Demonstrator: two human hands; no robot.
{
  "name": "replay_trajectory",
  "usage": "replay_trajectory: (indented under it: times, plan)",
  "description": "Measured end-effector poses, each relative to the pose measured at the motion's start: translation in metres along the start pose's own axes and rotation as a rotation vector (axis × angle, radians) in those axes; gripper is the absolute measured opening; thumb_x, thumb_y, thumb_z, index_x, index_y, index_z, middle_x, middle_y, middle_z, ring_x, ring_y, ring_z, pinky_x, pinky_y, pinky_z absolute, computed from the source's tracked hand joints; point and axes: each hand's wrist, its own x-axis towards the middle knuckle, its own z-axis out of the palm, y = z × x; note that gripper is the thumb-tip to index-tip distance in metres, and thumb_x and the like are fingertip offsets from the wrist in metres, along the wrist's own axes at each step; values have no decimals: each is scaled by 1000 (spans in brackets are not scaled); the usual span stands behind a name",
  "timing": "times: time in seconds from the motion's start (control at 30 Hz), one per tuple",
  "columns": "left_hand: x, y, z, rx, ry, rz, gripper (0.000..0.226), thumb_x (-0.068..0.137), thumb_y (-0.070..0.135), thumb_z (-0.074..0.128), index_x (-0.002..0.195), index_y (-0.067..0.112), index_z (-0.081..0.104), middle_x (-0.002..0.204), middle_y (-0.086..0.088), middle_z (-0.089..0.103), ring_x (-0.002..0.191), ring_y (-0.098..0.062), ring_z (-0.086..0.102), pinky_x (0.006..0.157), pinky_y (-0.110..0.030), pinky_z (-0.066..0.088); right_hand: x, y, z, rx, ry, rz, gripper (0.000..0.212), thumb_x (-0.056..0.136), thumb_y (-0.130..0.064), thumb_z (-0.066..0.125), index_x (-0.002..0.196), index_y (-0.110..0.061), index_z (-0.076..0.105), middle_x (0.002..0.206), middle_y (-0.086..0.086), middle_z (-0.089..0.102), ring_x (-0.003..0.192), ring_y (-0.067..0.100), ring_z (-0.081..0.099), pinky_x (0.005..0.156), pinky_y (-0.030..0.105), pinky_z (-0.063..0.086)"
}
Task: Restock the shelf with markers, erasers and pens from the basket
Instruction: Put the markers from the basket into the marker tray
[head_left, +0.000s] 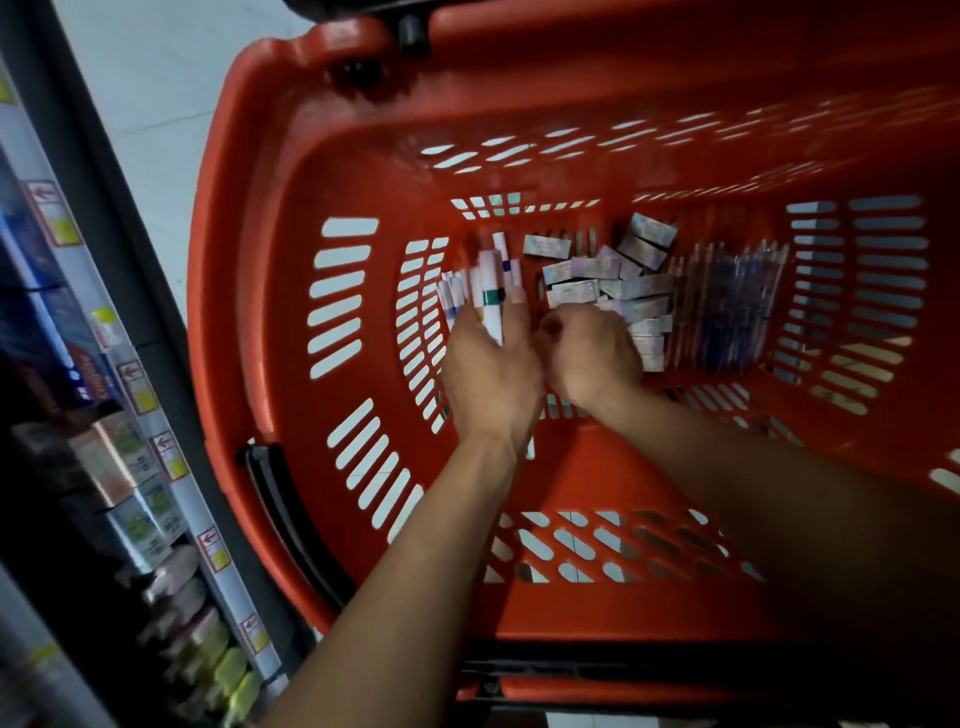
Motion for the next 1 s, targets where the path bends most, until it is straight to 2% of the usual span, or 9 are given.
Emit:
replay_trajectory:
  times: [0.17,0.3,0.43,0.57,0.7,0.77,0.87,0.93,1.0]
  plan:
    - [5,-4,-2,-91,73,-182,41,94,50,61,67,19,64,59,5,64,55,-18,58,56,-37,47,10,-15,18,-141,76,104,31,95,-40,59,103,-15,76,107,17,72,103,39,69,72,35,43]
    - [7,-6,0,-96,79,-217,36,92,42,64,64,19,61,58,4,62,58,-22,58,64,-42,53,11,-22,23,-166,104,108,34,98,-37,55,101,-8,74,108,18,72,104,41,68,71,37,42]
    - [4,-8,0,-98,71,-174,38,96,45,61,66,21,60,59,4,61,57,-19,58,61,-40,51,9,-20,22,-173,83,92,27,98,-29,58,99,-7,73,107,18,72,104,41,68,70,36,41]
    - [4,-7,-2,-56,94,-133,37,98,46,65,70,23,63,57,10,65,49,-2,58,51,-27,45,-2,-13,9,-86,56,55,30,88,-44,65,89,-15,74,88,10,72,88,35,70,63,30,42]
    - [6,-5,-5,-44,34,-156,34,81,58,77,85,23,76,73,9,76,66,-9,75,66,-40,64,-29,-7,-16,137,-57,-69,11,77,-43,65,76,-33,63,66,-8,63,64,10,60,52,25,40]
    - [8,-5,-6,-26,10,-166,30,77,53,82,84,23,78,72,11,77,65,-7,75,63,-33,62,-43,-10,-27,229,-95,-128,8,71,-36,61,68,-43,57,53,-9,56,49,6,50,45,22,32]
    - [9,-5,-6,-3,21,-214,20,75,36,77,69,18,74,60,10,72,54,-8,68,51,-23,48,-54,-8,-34,347,-130,-217,7,72,-23,60,67,-28,60,54,1,61,47,15,56,51,31,47]
    - [8,-6,-6,-10,43,-228,21,75,36,72,65,17,69,57,6,70,52,-11,66,52,-27,49,-51,-5,-37,426,-135,-207,9,73,-23,58,71,-18,65,57,3,66,55,23,65,60,42,57]
    - [9,-6,-6,-2,76,-244,27,78,41,71,62,19,66,55,6,67,49,-11,63,54,-30,50,-40,-4,-34,420,-86,-136,15,79,-27,56,72,-21,68,60,-2,69,61,20,68,65,41,57]
